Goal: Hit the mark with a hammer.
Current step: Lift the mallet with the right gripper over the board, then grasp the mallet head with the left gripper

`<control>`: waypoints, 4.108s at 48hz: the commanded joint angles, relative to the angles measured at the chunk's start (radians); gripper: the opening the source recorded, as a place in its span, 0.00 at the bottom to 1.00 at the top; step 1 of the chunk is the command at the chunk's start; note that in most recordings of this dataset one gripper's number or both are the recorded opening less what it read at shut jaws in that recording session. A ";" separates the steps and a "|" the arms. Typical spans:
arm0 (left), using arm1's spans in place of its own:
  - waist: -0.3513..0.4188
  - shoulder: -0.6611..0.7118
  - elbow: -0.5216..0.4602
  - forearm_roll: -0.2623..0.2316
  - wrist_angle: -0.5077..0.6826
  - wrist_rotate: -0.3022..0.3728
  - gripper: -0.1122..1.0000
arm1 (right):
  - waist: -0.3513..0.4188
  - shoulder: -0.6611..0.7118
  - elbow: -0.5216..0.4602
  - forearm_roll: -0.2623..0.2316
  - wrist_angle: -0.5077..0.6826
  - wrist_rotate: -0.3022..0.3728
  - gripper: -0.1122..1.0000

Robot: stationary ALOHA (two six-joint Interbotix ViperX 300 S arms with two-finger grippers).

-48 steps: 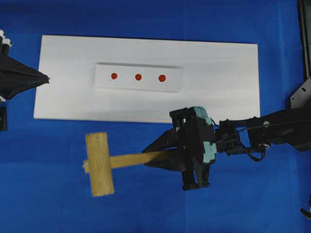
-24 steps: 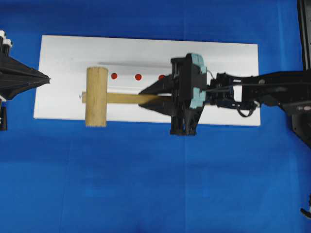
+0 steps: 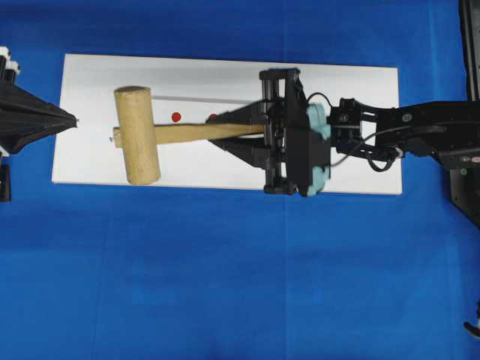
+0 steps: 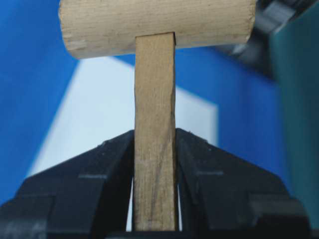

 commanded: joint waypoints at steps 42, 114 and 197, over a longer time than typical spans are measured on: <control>0.015 0.009 -0.008 -0.002 -0.005 -0.091 0.10 | 0.014 -0.029 0.002 0.005 -0.137 -0.350 0.19; 0.052 0.417 -0.158 -0.006 -0.259 -0.339 0.94 | 0.012 -0.029 0.002 0.006 -0.149 -0.350 0.19; 0.058 0.413 -0.163 0.000 -0.153 -0.287 0.51 | 0.008 -0.054 -0.011 0.146 0.008 -0.331 0.93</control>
